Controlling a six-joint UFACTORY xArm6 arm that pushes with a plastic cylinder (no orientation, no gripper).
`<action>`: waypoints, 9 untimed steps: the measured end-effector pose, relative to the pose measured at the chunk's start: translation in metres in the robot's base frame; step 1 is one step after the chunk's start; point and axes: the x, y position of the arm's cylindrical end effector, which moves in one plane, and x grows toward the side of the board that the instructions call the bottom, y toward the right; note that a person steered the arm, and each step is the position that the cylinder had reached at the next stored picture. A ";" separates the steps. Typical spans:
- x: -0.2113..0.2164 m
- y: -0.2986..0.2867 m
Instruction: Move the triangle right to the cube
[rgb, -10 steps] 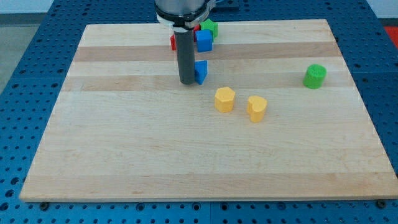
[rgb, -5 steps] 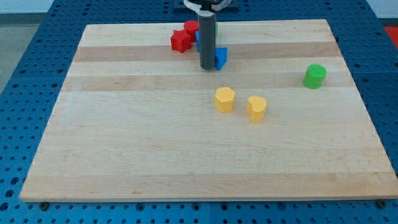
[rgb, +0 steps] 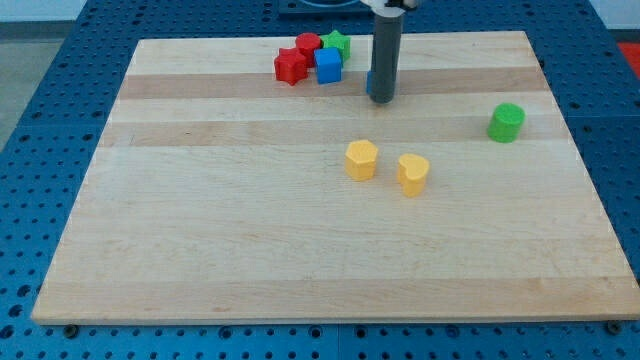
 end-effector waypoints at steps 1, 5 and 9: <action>-0.014 0.006; -0.060 0.047; -0.060 0.015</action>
